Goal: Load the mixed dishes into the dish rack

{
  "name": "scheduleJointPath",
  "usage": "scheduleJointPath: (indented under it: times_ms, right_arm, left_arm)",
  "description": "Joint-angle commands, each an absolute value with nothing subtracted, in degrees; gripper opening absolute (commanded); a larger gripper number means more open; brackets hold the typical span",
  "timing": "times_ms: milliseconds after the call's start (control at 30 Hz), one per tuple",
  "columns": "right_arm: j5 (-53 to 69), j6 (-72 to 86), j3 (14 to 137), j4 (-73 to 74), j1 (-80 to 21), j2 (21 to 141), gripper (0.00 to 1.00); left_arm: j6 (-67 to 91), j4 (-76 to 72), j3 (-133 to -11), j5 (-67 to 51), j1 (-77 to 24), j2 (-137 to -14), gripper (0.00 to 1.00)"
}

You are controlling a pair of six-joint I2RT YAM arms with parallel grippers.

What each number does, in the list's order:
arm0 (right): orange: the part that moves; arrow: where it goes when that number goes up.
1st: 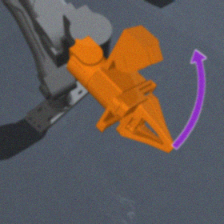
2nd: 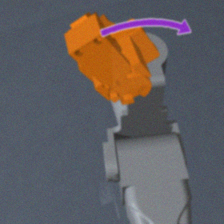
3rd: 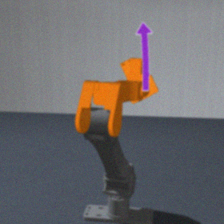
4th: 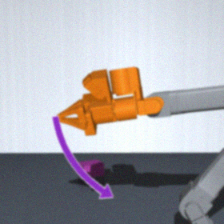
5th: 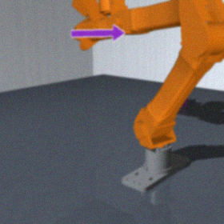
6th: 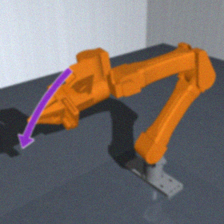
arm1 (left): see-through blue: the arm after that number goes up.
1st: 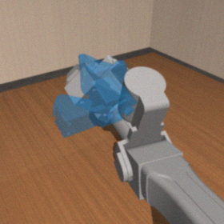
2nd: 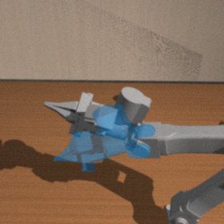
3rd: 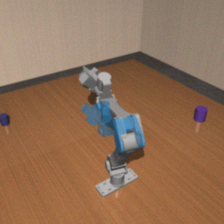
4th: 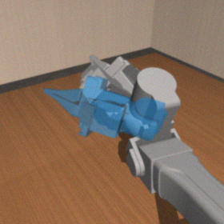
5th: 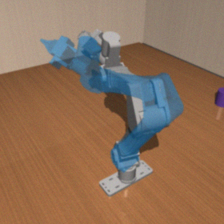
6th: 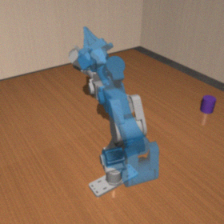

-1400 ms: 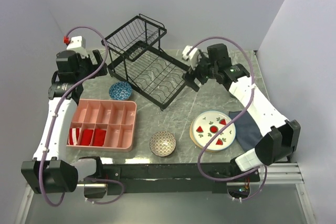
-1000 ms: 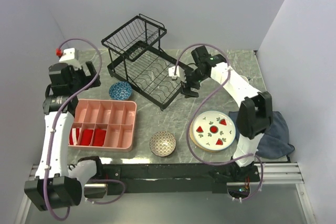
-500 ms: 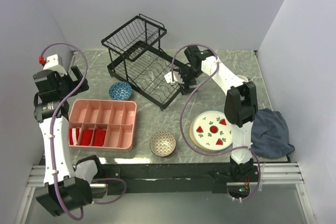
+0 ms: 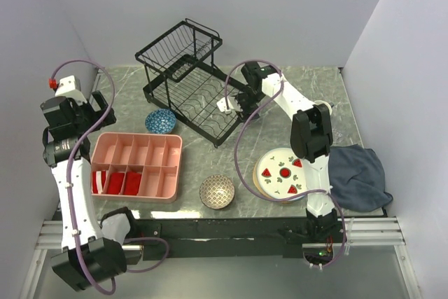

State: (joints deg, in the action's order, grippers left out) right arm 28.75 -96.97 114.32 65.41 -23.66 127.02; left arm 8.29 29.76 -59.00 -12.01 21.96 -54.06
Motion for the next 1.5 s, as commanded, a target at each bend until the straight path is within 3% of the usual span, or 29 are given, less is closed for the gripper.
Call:
scheduleJointPath:
  times_ms: [0,367,600,733,800,833,900,933,1000,1033,1467]
  right_arm:
    - [26.9,-97.1,114.9,68.0,-24.0,126.3,0.58]
    - [23.4,-91.6,105.5,60.8,-24.0,123.4,0.46]
    - [21.6,-83.6,101.1,57.4,-23.6,121.4,0.22]
    - [21.2,-79.0,95.0,52.6,-23.6,117.3,0.18]
    - [20.7,-77.4,91.9,50.2,-23.6,115.5,0.17]
    - [20.7,-76.6,91.1,49.6,-23.6,115.1,0.17]
    - [20.4,-74.6,89.9,48.3,-23.6,114.4,0.14]
    - [20.3,-73.9,89.6,47.9,-23.6,114.2,0.13]
    - [19.8,-71.8,88.6,46.5,-23.6,113.4,0.0]
    - [19.6,-71.3,88.2,46.1,-23.5,113.0,0.0]
    - [16.3,-63.5,81.5,44.9,-21.3,107.1,0.0]
  left_arm:
    - [6.2,26.7,-58.5,-11.3,22.2,-52.6,0.96]
    - [7.0,22.2,-54.8,-15.3,22.1,-51.0,0.96]
    - [5.2,17.9,-56.1,-12.9,18.6,-56.2,0.96]
    - [4.0,14.8,-58.4,-10.3,13.8,-65.0,0.99]
    - [3.1,11.8,-60.5,-9.0,12.3,-68.3,0.88]
    - [2.6,10.7,-61.2,-8.4,11.1,-71.8,0.75]
    - [1.8,7.9,-64.0,-8.9,10.4,-75.4,0.6]
    - [1.6,7.4,-65.1,-9.4,9.8,-79.0,0.39]
    - [1.9,6.5,-69.5,-8.4,8.4,-83.0,0.16]
    - [2.1,5.9,-71.2,-8.1,8.2,-86.7,0.05]
    - [2.6,3.3,-89.7,-7.9,-0.2,-107.6,0.01]
